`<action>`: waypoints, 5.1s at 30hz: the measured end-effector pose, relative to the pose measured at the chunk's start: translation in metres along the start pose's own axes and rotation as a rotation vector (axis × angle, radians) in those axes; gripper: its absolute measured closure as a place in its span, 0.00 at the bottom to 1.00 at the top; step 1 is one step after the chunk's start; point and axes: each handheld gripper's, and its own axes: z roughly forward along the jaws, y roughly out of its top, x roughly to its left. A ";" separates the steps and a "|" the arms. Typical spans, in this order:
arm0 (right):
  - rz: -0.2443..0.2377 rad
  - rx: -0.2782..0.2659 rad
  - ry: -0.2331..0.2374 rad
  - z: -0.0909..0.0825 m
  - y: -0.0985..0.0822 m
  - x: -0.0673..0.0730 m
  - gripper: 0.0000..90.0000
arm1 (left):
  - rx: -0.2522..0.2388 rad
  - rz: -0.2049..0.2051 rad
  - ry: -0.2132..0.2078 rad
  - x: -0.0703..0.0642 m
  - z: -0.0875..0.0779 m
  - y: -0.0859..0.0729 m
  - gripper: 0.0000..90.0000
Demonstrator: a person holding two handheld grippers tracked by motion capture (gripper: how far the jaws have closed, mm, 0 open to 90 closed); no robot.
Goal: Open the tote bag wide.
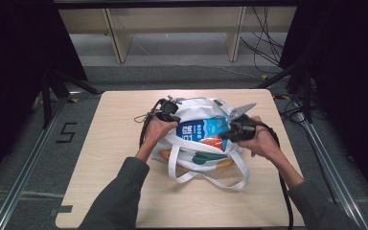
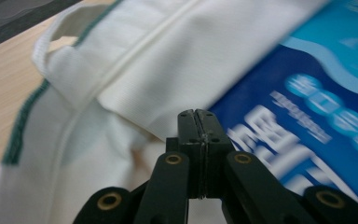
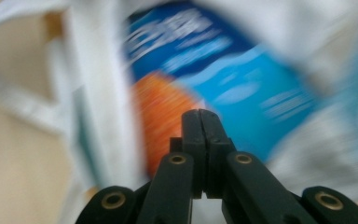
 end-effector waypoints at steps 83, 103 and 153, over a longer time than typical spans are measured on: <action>0.019 -0.001 -0.066 0.008 -0.022 -0.007 1.00 | -0.001 0.057 -0.132 -0.018 -0.028 -0.057 0.99; 0.068 -0.045 -0.092 0.009 -0.011 -0.016 1.00 | 0.077 0.136 -0.113 -0.033 -0.032 -0.084 0.99; 0.100 -0.126 -0.176 -0.034 -0.013 -0.039 0.94 | -0.193 -0.086 -0.169 -0.009 -0.086 -0.073 0.82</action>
